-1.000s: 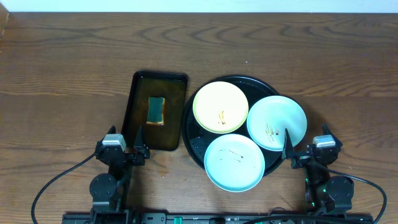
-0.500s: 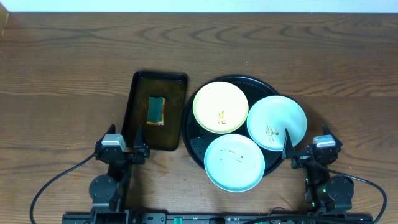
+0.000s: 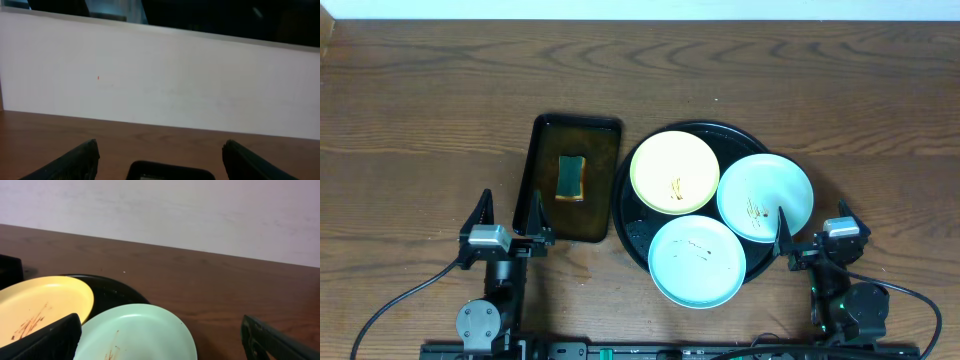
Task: Clean dirty plates on tray and stack at the side
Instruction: 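Reach the left gripper to the sponge on the rectangular tray and grasp it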
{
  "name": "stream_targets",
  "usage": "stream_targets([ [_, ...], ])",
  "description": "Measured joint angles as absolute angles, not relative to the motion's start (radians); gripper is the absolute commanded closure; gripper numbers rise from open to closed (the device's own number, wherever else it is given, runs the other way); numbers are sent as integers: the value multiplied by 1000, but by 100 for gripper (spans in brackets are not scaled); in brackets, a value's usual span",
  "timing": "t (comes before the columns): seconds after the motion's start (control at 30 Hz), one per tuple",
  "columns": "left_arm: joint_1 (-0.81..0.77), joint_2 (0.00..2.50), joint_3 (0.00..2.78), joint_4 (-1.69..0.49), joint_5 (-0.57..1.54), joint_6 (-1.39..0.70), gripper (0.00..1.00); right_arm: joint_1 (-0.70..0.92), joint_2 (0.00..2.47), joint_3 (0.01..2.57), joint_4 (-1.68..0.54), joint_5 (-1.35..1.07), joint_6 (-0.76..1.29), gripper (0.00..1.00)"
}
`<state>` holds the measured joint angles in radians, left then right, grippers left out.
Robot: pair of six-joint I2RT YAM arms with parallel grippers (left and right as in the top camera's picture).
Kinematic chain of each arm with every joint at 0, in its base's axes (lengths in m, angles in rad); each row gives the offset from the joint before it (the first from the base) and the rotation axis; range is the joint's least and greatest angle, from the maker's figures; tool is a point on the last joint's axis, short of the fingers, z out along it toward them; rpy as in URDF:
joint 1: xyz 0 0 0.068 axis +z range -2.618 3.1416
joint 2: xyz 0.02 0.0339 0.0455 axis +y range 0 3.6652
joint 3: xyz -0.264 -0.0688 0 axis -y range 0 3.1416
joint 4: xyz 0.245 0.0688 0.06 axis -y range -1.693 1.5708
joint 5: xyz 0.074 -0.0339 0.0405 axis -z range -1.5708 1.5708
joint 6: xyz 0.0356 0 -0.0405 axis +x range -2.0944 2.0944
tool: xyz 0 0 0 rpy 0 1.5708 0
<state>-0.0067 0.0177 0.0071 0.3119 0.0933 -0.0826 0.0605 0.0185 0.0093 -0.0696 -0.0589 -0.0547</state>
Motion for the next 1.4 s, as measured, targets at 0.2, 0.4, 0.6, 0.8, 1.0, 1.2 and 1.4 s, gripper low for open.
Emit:
stream_targets([
  [0.2, -6, 49, 7, 315, 91, -162, 21, 60, 19, 9, -70, -59, -55, 1],
  [0.4, -7, 192, 44, 286, 90, -189, 21, 60, 19, 9, -70, -59, -55, 1],
  [0.6, -6, 375, 181, 269, 88, -182, 21, 60, 19, 9, -70, -59, -55, 1],
  [0.8, -6, 610, 329, 162, 72, -176, 21, 60, 19, 9, -70, -59, -55, 1],
  [1.0, -6, 798, 438, 157, 72, -175, 21, 60, 19, 9, -70, -59, -55, 1],
  [1.2, -6, 873, 466, 145, 75, -175, 21, 60, 19, 9, -70, -59, -54, 1],
  [1.4, -6, 876, 511, -43, 84, -175, 21, 60, 19, 9, -70, -59, -55, 1],
])
